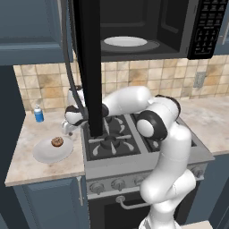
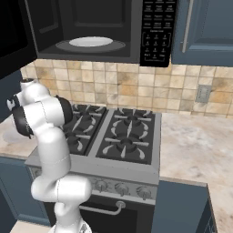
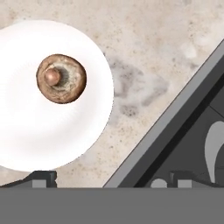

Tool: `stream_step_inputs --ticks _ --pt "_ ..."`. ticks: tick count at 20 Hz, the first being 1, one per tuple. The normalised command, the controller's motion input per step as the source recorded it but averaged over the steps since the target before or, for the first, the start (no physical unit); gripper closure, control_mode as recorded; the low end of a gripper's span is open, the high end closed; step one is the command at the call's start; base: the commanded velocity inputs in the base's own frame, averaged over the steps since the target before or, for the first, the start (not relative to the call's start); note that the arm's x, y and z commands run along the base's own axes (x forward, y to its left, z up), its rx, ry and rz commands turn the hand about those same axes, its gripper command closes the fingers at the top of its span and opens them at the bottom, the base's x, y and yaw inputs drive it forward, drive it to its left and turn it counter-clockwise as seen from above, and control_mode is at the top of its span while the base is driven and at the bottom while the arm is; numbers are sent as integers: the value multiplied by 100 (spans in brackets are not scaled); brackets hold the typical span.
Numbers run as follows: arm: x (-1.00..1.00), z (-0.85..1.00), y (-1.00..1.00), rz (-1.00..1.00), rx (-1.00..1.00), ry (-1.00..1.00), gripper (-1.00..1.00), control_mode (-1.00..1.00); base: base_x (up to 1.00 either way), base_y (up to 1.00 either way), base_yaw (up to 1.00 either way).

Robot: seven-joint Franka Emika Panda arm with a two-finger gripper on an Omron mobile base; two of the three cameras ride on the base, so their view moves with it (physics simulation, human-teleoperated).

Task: Pick the mushroom from the counter and place it in the microwave. Then turn on the microwave.

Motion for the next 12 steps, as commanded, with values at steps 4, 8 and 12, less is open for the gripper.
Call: stream_step_inputs --ticks 4,8,12 --pt "0 -5 16 0 0 0 -100 -100 0 0 0" --pt "0 -3 14 0 0 0 -100 -100 0 0 0" --pt "0 -3 14 0 0 0 -100 -100 0 0 0"
